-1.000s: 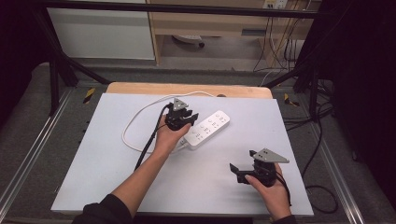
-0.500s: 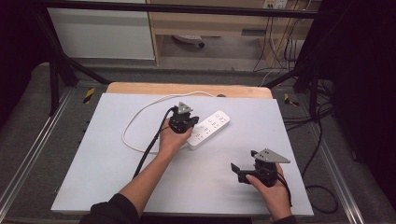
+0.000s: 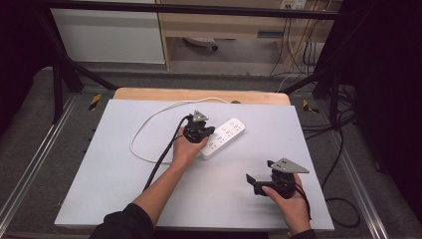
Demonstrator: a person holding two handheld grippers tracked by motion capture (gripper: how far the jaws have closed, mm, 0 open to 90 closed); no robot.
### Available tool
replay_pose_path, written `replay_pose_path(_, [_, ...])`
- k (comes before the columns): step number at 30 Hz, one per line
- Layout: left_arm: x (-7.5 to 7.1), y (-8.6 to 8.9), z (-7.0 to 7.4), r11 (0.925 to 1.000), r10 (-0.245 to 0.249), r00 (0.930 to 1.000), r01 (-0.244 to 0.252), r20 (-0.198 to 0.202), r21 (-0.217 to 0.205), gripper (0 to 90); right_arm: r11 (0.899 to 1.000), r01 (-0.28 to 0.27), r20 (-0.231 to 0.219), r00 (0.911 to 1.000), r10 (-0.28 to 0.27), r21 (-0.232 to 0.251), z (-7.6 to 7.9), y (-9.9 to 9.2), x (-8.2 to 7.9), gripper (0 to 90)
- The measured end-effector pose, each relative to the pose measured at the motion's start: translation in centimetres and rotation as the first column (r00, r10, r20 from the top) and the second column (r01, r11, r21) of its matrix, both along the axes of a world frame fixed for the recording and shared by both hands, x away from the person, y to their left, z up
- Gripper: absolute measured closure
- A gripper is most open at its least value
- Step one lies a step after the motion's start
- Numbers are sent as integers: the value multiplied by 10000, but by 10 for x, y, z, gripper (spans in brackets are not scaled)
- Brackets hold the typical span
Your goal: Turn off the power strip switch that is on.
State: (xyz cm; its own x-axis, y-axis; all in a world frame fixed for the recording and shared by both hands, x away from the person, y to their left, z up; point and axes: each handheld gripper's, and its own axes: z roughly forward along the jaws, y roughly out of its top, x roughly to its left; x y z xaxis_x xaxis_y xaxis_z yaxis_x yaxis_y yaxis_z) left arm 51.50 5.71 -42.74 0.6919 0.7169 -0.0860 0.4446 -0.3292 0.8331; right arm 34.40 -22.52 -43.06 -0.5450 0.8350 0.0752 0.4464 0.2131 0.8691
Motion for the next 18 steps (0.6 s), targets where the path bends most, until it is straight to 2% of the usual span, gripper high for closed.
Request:
replay_pose_path(6, [1, -2, -1, 9999, -144, 9999, 144, -94, -77, 900, 10000, 2, -10, 10000, -2, -16, 0, 0, -1, 51])
replay_pose_path(10, [2, -8, 0, 9995, -308, 9995, 308, -23, 71, 900, 10000, -5, -40, 10000, 5, -22, 0, 0, 0, 52])
replay_pose_path(18, [4, -13, -4, 9984, -178, 9997, 185, -138, 534, 900, 10000, 48, -56, 10000, -48, 1, 0, -1, 0, 52])
